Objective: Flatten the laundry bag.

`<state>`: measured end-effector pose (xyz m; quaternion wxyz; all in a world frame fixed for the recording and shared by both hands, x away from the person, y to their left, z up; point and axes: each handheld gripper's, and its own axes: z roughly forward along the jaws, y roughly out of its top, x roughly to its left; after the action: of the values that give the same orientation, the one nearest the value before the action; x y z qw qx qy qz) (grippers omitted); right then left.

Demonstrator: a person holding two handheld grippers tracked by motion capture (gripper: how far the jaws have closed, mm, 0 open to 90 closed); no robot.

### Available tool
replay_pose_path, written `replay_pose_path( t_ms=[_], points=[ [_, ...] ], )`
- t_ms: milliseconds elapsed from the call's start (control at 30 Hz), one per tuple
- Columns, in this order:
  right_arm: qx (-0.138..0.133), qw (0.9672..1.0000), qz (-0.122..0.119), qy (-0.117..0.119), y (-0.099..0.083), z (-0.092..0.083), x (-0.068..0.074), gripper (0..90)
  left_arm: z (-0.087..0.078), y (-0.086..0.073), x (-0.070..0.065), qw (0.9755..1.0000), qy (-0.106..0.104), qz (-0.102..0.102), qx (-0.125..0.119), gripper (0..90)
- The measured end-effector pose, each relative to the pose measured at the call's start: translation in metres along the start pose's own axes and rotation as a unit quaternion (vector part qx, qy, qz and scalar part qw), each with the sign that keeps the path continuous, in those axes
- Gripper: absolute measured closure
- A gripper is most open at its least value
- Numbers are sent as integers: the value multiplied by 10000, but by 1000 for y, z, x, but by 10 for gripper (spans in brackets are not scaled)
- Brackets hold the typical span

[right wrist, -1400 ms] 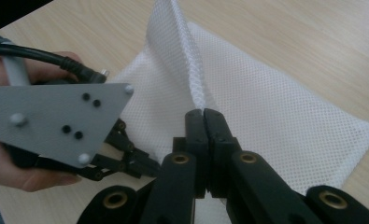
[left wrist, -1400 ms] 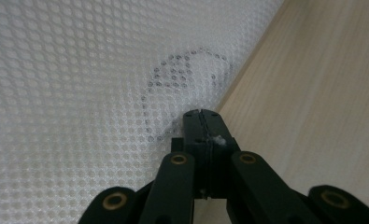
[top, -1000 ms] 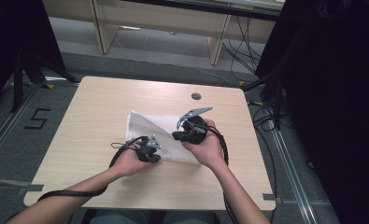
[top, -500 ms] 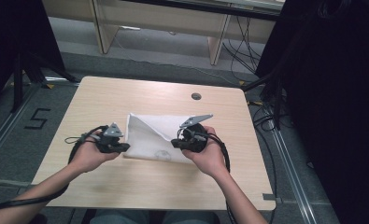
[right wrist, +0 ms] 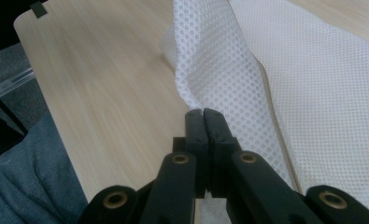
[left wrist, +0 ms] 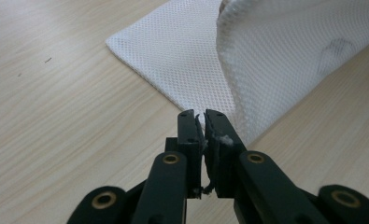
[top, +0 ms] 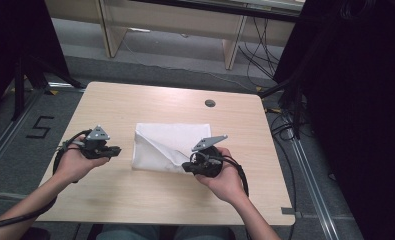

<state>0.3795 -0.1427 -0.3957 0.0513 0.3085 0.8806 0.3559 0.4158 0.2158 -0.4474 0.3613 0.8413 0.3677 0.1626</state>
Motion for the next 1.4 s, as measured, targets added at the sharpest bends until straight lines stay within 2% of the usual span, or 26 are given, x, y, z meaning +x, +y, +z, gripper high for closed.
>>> replay_pose_path(
  t_ms=[33, 67, 100, 167, 200, 233, 267, 333, 367, 433, 467, 500, 567, 833, 867, 900, 1167, 1200, 1233, 1267, 1333, 1400],
  points=[
    [-17, 9999, -155, 24, -1, 1, -1, 900, 1, 1, 0, 10000, 2, 12, 16, 841],
    [-17, 9999, -155, 24, -1, 1, -1, 900, 1, 1, 0, 10000, 2, 12, 16, 837],
    [37, 10000, 9, 67, -3, 0, 1, 900, 2, 2, 0, 10000, 19, -33, -13, 837],
    [-5, 9999, -26, 107, -6, 3, 3, 900, 3, 3, 1, 10000, 57, 4, -3, 831],
    [67, 9997, -83, 198, -9, 3, 4, 900, 4, 4, 1, 10000, 75, -20, -5, 829],
    [40, 9998, -32, 179, -12, 4, 5, 900, 5, 5, 1, 10000, 56, -38, -30, 825],
    [170, 9996, -78, 187, -12, 2, 6, 900, 5, 5, 1, 10000, 56, -38, -30, 821],
    [179, 9995, -130, 236, -14, 2, 6, 900, 5, 6, 1, 10000, 52, 44, 20, 816],
    [144, 9996, -83, 237, -16, 4, 8, 900, 6, 7, 1, 10000, 77, 7, 0, 812],
    [265, 9988, -226, 342, -19, 4, 9, 900, 7, 9, 1, 10000, 85, 13, -20, 802],
    [226, 9991, -118, 326, -21, 5, 12, 900, 7, 9, 1, 10000, 85, 13, -20, 801],
    [278, 9987, -219, 366, -22, 4, 12, 900, 7, 9, 1, 10000, 91, 17, -33, 798],
    [365, 9986, -122, 359, -25, 4, 15, 900, 8, 10, 0, 10000, 68, -7, -45, 793],
    [508, 9975, -201, 454, -37, 5, 20, 900, 10, 13, -1, 9999, 83, 14, -74, 778],
    [536, 9973, -194, 472, -38, 5, 20, 900, 11, 13, -2, 9999, 83, -37, -100, 775],
    [534, 9973, -211, 464, -40, 5, 20, 900, 11, 14, -2, 9999, 78, 21, -85, 773],
    [692, 9955, -247, 602, -50, 8, 27, 900, 17, 21, -9, 9999, 32, 64, -118, 763],
    [684, 9949, -332, 658, -52, 9, 27, 900, 18, 22, -10, 9999, 4, 89, -105, 761],
    [724, 9948, -282, 653, -53, 10, 28, 900, 19, 22, -11, 9999, 4, 103, -127, 760],
    [717, 9943, -379, 693, -54, 11, 28, 900, 20, 23, -12, 9999, 3, 107, -126, 758],
    [765, 9934, -422, 744, -56, 13, 29, 900, 22, 25, -15, 9998, -10, 122, -128, 751],
    [858, 9928, -361, 758, -58, 15, 32, 900, 25, 26, -17, 9998, -38, 152, -143, 740]
  ],
)
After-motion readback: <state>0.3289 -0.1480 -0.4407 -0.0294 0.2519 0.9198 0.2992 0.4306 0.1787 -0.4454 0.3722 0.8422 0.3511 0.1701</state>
